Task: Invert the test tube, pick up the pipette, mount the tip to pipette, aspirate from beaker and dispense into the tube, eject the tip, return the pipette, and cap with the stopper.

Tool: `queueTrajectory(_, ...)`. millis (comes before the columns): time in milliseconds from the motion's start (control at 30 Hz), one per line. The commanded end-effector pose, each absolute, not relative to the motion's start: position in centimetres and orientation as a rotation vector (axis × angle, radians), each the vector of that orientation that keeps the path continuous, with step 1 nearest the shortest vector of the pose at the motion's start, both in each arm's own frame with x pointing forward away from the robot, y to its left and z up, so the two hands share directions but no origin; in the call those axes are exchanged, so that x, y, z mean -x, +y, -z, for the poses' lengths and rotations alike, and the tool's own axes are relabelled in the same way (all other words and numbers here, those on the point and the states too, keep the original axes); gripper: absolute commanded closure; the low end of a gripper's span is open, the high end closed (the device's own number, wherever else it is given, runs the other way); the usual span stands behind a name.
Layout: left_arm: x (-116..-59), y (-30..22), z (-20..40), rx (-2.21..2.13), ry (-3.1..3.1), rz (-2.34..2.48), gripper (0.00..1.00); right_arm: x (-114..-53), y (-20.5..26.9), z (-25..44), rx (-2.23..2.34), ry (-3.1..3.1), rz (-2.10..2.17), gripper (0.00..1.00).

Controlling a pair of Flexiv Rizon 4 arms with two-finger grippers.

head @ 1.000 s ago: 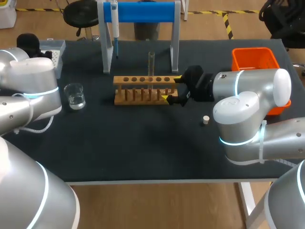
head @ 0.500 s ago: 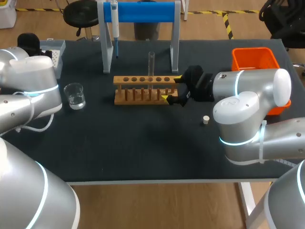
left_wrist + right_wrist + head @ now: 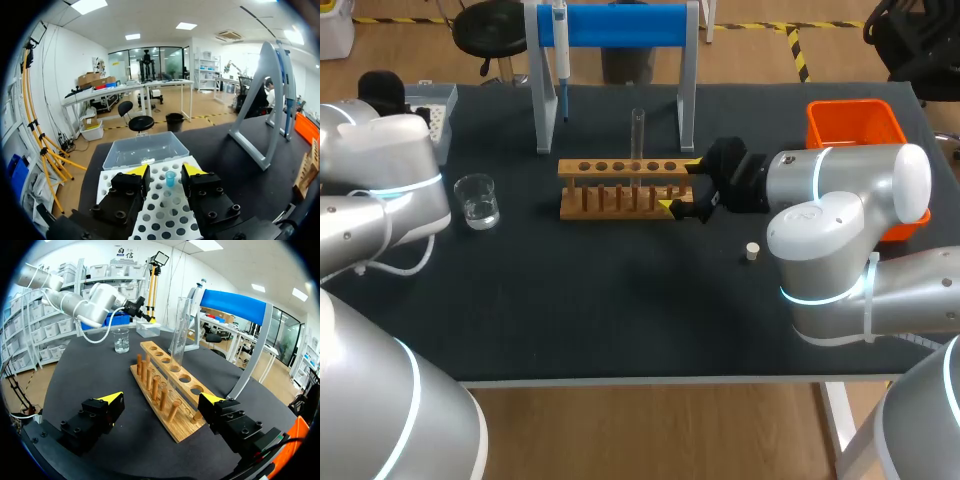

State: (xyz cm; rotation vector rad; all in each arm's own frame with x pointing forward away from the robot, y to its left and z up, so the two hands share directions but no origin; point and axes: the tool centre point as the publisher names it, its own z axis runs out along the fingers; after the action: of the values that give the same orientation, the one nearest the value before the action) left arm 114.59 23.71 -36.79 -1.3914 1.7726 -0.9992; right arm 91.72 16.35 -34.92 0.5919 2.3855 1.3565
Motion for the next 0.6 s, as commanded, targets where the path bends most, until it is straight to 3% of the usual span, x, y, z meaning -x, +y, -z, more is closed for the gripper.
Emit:
queueTrajectory(33,-114.90,23.75,37.02,1.391,1.778,0.999,0.61,-91.73,16.30,34.85,-0.592,2.389,-1.354,0.00)
queueTrajectory(600,-114.92,23.76,37.12,1.385,1.784,1.000,0.73,-91.73,16.30,34.85,-0.592,2.389,-1.354,0.00)
